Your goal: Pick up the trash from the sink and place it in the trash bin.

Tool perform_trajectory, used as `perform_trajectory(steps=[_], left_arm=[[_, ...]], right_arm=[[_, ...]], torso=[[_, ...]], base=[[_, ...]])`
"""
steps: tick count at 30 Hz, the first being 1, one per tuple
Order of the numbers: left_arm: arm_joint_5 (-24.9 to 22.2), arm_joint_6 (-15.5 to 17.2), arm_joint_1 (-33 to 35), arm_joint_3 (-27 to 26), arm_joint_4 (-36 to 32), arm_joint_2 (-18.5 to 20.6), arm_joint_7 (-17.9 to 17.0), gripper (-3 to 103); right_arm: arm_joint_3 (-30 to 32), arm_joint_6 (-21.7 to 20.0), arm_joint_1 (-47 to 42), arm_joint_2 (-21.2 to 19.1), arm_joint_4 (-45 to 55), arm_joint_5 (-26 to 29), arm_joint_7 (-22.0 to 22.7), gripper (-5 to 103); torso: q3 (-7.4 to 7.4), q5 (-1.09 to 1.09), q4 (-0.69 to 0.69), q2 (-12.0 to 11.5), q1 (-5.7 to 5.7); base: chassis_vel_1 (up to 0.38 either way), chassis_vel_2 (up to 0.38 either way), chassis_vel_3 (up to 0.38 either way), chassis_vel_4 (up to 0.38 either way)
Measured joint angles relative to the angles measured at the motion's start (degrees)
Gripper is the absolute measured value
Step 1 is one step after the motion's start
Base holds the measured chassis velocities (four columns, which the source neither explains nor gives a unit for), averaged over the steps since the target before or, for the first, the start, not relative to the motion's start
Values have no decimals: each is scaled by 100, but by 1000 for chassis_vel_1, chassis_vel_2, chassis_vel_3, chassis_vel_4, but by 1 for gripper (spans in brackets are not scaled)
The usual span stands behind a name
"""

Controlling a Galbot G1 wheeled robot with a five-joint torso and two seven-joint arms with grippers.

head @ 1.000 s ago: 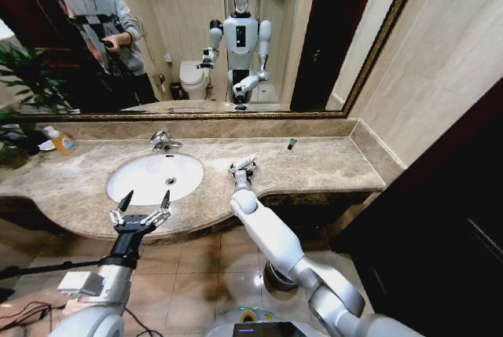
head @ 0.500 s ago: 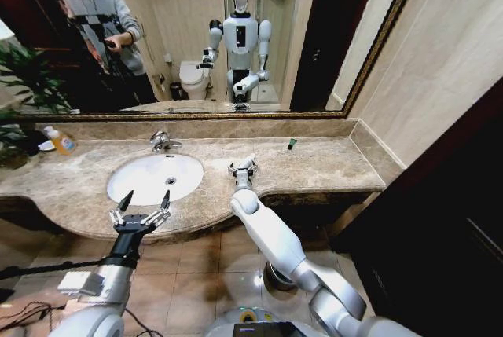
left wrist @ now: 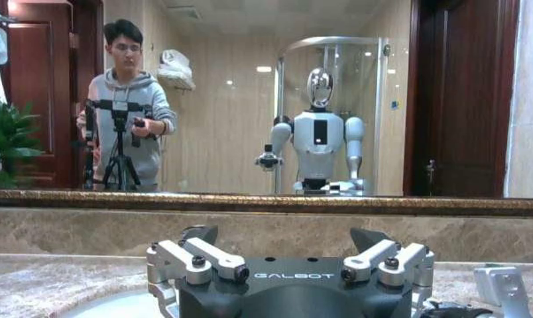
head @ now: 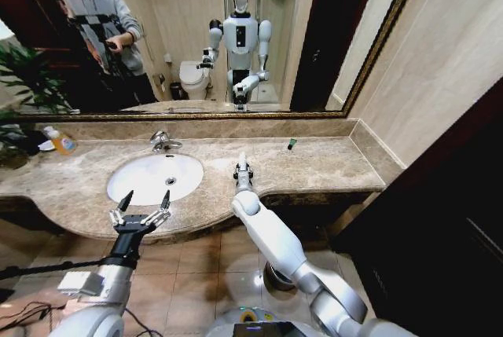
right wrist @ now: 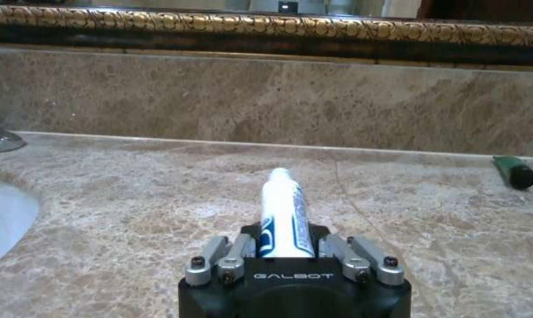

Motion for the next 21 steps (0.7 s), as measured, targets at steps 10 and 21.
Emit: perform_trajectory(steps=[10,21], left_arm=[[0,0,0,0,0,0,0,100],[0,0,0,0,0,0,1,100]], right_arm=[[26,38,-81,-263,424,47,-222,20],[267,26,-620,-1172,1644,141,-201,20]], torso=[[0,1,0,0,0],[0,2,0,0,0]], base=[[0,0,0,0],[0,0,0,0]])
